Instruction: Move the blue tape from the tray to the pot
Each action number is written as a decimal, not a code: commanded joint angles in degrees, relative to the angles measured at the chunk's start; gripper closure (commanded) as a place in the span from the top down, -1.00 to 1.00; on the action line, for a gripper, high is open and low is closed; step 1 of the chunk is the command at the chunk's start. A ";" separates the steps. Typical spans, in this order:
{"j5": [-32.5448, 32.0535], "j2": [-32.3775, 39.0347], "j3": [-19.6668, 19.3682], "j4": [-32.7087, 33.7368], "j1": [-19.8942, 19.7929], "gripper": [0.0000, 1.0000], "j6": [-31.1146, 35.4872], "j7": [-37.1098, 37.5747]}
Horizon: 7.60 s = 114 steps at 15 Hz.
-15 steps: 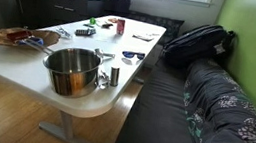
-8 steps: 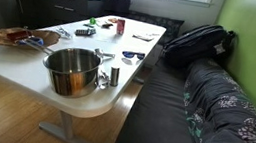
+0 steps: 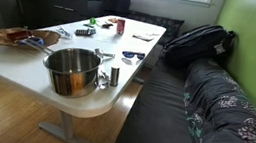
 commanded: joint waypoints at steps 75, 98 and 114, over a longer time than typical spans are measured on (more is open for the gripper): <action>-19.45 50.77 19.39 13.96 33.94 -1.00 48.93 26.69; -32.89 13.88 18.06 -8.58 7.22 -0.93 42.76 63.72; -21.84 34.68 9.75 -0.71 -4.06 -0.93 49.02 74.06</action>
